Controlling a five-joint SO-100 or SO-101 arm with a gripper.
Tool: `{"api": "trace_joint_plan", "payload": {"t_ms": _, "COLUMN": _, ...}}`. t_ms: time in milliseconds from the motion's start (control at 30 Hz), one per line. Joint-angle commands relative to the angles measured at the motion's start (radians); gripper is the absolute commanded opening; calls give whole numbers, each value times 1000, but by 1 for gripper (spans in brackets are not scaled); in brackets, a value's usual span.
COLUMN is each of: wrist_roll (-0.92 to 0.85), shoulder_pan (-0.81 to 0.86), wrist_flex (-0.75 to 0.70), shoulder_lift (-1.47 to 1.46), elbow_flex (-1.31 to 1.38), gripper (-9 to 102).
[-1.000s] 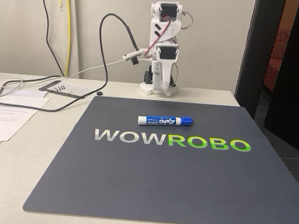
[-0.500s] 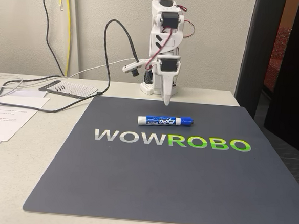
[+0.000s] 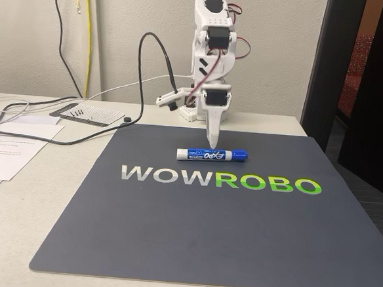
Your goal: Pick up the blue marker.
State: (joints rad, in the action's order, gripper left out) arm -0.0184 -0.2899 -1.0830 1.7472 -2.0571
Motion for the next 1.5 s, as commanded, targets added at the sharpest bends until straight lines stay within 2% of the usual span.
{"api": "trace_joint_plan", "payload": {"t_ms": 0, "wrist_roll": -5, "shoulder_pan": 6, "wrist_flex": 18, "shoulder_lift": -8, "elbow_flex": 35, "gripper": 20}}
{"api": "trace_joint_plan", "payload": {"t_ms": 100, "wrist_roll": -5, "shoulder_pan": 9, "wrist_flex": 38, "shoulder_lift": -26, "elbow_flex": 37, "gripper": 21}}
{"api": "trace_joint_plan", "payload": {"t_ms": 233, "wrist_roll": -11, "shoulder_pan": 21, "wrist_flex": 41, "shoulder_lift": -71, "elbow_flex": 44, "gripper": 28}}
{"api": "trace_joint_plan", "payload": {"t_ms": 567, "wrist_roll": -11, "shoulder_pan": 21, "wrist_flex": 51, "shoulder_lift": -129, "elbow_flex": 69, "gripper": 23}}
{"api": "trace_joint_plan", "payload": {"t_ms": 667, "wrist_roll": -11, "shoulder_pan": 20, "wrist_flex": 52, "shoulder_lift": -132, "elbow_flex": 72, "gripper": 18}}
{"api": "trace_joint_plan", "payload": {"t_ms": 800, "wrist_roll": -8, "shoulder_pan": 14, "wrist_flex": 60, "shoulder_lift": -132, "elbow_flex": 77, "gripper": 0}}
{"api": "trace_joint_plan", "payload": {"t_ms": 1033, "wrist_roll": -9, "shoulder_pan": 11, "wrist_flex": 51, "shoulder_lift": -130, "elbow_flex": 80, "gripper": 0}}
{"api": "trace_joint_plan", "payload": {"t_ms": 1267, "wrist_roll": 23, "shoulder_pan": -8, "wrist_flex": -186, "shoulder_lift": -133, "elbow_flex": 281, "gripper": 0}}
{"api": "trace_joint_plan", "payload": {"t_ms": 1467, "wrist_roll": 57, "shoulder_pan": -25, "wrist_flex": -281, "shoulder_lift": -34, "elbow_flex": 359, "gripper": 0}}
